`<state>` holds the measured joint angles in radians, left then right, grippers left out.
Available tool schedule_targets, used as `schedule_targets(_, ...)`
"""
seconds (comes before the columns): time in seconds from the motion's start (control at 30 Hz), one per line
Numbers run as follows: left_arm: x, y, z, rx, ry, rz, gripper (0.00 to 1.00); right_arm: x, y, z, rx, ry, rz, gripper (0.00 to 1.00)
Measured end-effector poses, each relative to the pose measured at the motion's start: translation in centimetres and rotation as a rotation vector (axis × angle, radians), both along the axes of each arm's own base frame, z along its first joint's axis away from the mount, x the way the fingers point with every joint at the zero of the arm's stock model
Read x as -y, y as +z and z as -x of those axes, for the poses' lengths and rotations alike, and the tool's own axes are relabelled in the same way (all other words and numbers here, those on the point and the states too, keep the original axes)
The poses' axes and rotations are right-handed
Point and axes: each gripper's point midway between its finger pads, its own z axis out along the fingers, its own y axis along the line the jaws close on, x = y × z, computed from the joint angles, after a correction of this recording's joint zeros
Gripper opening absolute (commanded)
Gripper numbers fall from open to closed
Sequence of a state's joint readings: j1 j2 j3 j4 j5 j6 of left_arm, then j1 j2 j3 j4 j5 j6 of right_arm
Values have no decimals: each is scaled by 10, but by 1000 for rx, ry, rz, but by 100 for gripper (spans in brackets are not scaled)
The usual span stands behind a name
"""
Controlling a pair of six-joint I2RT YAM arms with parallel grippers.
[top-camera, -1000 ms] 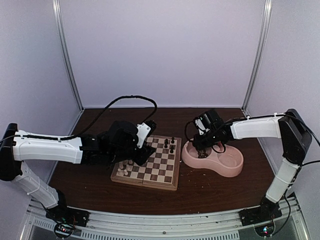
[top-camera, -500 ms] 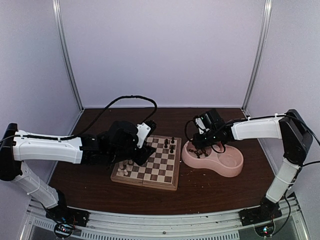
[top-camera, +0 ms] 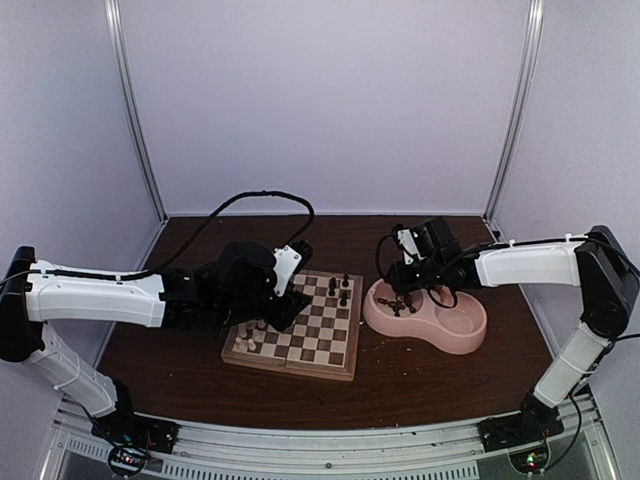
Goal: Set up the chess pieces on the board
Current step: Pick up the chess pile from the storage box.
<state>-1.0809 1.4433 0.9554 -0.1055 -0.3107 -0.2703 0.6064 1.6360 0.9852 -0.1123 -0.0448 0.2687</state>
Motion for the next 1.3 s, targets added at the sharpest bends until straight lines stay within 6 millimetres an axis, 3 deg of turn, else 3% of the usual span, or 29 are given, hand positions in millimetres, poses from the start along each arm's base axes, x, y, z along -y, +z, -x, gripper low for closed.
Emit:
schedule_targets(0.13,0,0,0,0,0,0,47,-3,0,0,41,11,-42,28)
schedule_targets(0.4,0,0,0,-1,-2,1,46,-8,-20,-5,106,16,-92,26)
schedule_targets(0.57,1,0,1,-4,-7,2,46,-13,-3,-12,169,15,-142,27)
schedule_targets(0.97,2,-1,2,-10,-16,5,47,-9,29,-4,269,4,-241,28)
schedule_targets(1.13,5,0,5,-19,-35,15,51,-9,40,-3,276,-1,-276,27)
schedule_targets(1.3,15,0,10,-37,-81,43,58,-10,38,-1,256,-6,-291,27)
